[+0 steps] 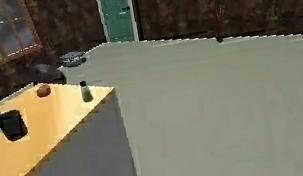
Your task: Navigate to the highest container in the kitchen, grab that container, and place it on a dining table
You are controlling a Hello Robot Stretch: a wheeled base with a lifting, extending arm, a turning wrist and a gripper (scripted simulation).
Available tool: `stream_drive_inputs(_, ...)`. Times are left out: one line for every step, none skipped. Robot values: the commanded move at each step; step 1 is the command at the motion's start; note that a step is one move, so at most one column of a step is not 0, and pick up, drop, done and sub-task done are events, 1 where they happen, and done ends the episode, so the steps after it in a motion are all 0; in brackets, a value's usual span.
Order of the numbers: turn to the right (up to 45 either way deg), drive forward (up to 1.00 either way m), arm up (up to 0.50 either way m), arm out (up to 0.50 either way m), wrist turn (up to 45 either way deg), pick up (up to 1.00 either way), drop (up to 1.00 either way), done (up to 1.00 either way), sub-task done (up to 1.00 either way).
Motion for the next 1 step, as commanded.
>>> stream_drive_inputs(45.0, 0.00, 0.00, 0.00, 0.0, 0.00, 0.00, 0.00, 0.00)
